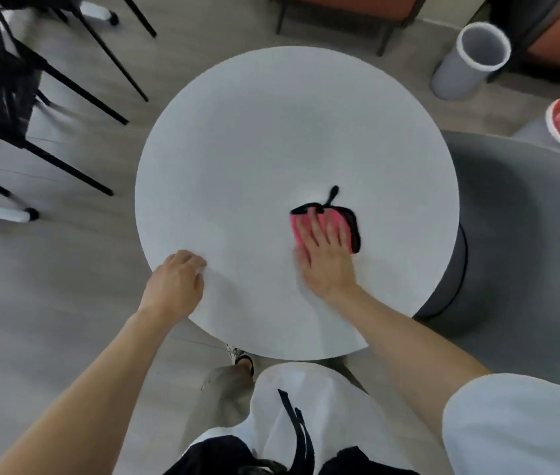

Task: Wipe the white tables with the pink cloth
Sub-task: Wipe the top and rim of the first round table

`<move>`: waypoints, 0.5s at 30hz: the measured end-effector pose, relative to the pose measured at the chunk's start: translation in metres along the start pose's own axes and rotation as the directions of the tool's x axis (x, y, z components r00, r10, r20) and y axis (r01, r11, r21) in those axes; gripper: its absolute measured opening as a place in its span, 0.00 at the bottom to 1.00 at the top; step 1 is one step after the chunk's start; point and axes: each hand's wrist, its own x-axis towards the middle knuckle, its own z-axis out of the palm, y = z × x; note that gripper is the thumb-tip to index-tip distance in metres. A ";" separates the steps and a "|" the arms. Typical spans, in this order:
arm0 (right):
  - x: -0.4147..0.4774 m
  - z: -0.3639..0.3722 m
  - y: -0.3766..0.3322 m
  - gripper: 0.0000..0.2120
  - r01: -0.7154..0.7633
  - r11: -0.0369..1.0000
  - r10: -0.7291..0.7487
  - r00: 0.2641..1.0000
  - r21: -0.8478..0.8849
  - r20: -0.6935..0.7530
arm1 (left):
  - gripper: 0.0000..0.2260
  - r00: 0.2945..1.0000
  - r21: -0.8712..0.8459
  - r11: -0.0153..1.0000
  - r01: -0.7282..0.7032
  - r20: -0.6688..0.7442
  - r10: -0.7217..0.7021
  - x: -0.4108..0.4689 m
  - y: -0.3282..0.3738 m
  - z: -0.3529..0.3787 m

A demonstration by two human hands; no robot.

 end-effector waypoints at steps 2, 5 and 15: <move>-0.002 0.001 -0.015 0.29 0.340 0.939 -0.329 0.931 -0.049 0.160 | 0.14 0.996 -0.030 0.996 0.081 0.025 -0.081 -0.012 0.016 0.001; 0.015 -0.020 -0.012 0.23 0.454 0.890 -0.457 0.880 0.054 0.131 | 0.15 0.982 -0.028 0.983 0.180 0.064 -0.177 -0.035 0.037 0.004; 0.070 -0.061 -0.056 0.17 0.548 0.802 -0.384 0.778 -0.238 0.497 | 0.16 0.915 -0.171 0.901 0.399 0.017 -0.403 -0.129 0.093 0.029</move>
